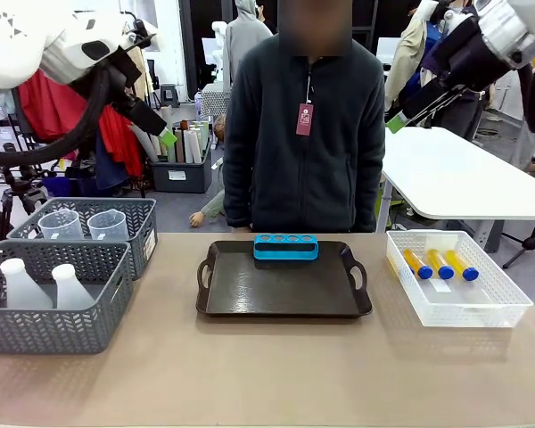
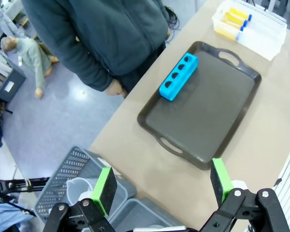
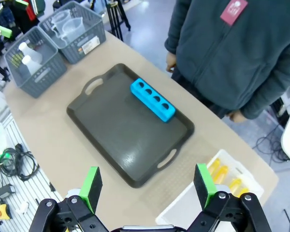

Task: Prepare the laboratory tools.
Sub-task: Pick up one Small flask and place it on the Handle tray.

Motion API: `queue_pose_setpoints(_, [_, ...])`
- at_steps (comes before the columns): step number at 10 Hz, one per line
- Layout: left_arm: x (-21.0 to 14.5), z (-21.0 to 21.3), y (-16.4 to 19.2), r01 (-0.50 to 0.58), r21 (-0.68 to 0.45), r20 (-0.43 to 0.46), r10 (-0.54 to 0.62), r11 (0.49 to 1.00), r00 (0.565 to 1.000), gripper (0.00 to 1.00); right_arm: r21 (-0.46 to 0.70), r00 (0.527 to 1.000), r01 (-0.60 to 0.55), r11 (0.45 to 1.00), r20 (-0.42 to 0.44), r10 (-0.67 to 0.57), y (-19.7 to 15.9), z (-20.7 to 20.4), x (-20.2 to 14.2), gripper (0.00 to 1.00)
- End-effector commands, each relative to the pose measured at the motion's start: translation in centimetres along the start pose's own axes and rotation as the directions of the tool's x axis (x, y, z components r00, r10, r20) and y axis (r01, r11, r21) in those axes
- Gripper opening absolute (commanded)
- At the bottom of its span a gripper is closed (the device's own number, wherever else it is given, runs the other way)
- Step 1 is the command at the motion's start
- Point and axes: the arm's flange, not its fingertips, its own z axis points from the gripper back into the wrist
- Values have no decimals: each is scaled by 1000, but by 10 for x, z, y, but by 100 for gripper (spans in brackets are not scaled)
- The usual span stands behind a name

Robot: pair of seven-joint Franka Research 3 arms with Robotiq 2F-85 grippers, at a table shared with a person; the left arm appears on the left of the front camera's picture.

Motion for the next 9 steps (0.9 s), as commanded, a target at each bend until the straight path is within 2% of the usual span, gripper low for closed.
queue_pose_setpoints(1, [-1,-2,6,12,-22,36,-11,1000,999,100,16,1000,-13,1000,23,13,-7,3,3,100])
queue_pose_setpoints(2, [0,0,0,0,0,0,0,1000,1000,100,0,1000,0,1000,0,0,0,0,0,100])
queue_pose_setpoints(9, [0,0,0,0,0,0,0,1000,1000,100,0,1000,0,1000,0,0,0,0,0,100])
